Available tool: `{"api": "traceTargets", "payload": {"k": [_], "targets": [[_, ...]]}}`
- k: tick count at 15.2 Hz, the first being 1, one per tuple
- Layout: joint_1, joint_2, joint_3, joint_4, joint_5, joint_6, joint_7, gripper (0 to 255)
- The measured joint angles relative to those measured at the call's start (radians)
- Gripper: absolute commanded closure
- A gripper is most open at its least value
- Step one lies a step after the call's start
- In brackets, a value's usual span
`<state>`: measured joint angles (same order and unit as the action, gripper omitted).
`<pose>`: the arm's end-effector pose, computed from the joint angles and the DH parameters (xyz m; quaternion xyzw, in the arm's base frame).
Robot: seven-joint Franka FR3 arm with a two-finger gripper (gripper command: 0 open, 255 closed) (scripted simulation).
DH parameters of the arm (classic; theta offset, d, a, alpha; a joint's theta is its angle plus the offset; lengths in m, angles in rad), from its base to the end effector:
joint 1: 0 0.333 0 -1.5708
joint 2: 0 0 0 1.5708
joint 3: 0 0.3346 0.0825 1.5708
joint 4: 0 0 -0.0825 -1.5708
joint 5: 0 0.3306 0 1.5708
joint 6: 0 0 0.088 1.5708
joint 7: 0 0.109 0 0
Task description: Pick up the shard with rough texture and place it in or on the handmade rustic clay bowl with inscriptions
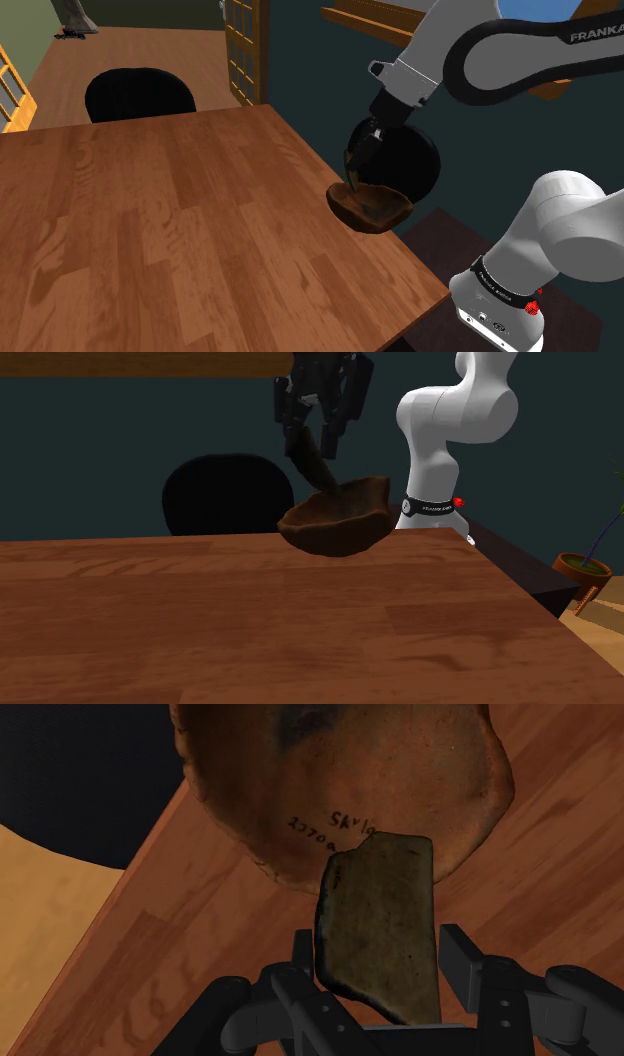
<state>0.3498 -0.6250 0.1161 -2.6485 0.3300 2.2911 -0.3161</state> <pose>0.2801 0.1544 0.4996 -0.9440 -0.2838 -0.1262 0.1117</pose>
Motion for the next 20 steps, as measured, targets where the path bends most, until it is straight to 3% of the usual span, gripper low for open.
{"api": "traceTargets", "payload": {"k": [9,14,20], "targets": [[-0.012,-0.030,-0.006,0.095,-0.026,-0.124,0.028,255],[-0.015,-0.211,-0.029,0.035,-0.041,-0.246,0.037,255],[-0.010,-0.252,-0.029,-0.053,-0.031,-0.203,0.022,255]]}}
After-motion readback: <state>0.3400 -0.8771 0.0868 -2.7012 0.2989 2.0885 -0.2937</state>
